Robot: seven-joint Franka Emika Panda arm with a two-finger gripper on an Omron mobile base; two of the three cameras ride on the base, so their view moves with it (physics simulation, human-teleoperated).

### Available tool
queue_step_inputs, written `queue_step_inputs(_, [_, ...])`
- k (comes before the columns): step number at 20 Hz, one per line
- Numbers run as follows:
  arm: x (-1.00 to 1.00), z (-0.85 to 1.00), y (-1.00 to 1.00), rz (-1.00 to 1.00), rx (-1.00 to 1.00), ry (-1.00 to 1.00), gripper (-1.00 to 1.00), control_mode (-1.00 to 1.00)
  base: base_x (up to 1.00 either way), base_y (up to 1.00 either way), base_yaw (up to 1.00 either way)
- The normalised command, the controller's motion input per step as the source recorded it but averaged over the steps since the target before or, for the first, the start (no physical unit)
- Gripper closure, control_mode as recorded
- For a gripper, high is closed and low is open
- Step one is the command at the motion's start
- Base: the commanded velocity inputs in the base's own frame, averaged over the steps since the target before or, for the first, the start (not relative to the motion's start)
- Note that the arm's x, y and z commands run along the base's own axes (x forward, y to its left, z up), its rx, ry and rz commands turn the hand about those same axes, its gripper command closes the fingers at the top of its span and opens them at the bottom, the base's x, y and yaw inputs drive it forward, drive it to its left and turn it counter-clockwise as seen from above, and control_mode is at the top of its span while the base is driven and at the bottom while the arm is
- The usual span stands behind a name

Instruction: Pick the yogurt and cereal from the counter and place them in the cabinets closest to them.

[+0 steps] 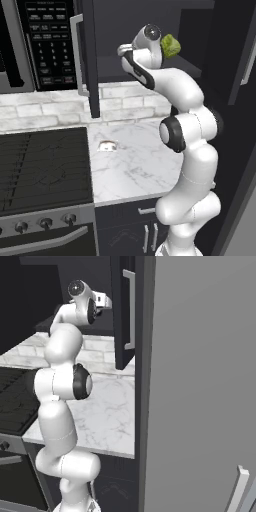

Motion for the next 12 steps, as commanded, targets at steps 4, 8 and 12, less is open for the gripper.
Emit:
queue_step_inputs(4, [-0.4,0.14,0.0,0.0,0.02,0.0,-1.0,-1.0,0.0,0.0,0.0])
queue_step_inputs(8, [-0.69,0.02,0.0,0.0,0.0,-0.02,-1.0,-1.0,0.0,0.0,0.0])
queue_step_inputs(12, [-0.9,0.0,0.0,0.0,0.0,0.0,-1.0,-1.0,0.0,0.0,0.0])
